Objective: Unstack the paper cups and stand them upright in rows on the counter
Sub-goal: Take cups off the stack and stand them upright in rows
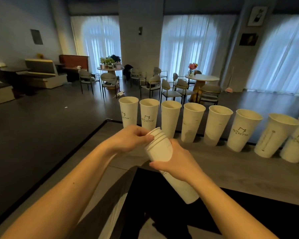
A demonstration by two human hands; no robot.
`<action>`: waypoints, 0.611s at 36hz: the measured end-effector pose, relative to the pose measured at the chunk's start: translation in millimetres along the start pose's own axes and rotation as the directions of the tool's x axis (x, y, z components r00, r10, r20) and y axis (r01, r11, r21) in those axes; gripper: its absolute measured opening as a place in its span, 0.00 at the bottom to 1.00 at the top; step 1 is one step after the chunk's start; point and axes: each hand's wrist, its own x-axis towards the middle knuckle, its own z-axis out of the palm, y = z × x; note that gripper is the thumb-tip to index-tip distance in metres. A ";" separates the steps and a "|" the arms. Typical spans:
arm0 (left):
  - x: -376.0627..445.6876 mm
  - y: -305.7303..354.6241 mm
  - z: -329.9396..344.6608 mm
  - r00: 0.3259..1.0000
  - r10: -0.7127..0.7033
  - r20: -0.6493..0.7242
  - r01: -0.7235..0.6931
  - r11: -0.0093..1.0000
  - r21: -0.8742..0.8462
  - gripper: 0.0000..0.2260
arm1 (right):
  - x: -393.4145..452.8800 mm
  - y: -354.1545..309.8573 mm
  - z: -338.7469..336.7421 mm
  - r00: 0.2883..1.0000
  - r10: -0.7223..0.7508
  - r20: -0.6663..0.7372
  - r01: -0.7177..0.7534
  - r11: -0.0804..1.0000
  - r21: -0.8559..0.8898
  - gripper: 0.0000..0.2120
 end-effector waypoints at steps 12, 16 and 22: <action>18.1 -23.9 -62.4 0.781 0.112 -0.615 0.101 0.948 0.301 0.09 | 11.2 11.1 -19.3 0.990 0.132 0.043 -0.126 0.985 -0.118 0.47; 33.4 -42.9 -57.4 0.868 0.218 -0.446 0.155 0.734 0.661 0.05 | 12.8 12.4 -19.5 0.991 0.131 0.028 -0.127 0.986 -0.112 0.47; 49.6 -58.5 -49.8 0.891 0.247 -0.381 0.154 0.625 0.765 0.08 | 15.1 11.4 -23.5 0.995 0.098 0.022 -0.095 0.991 -0.097 0.46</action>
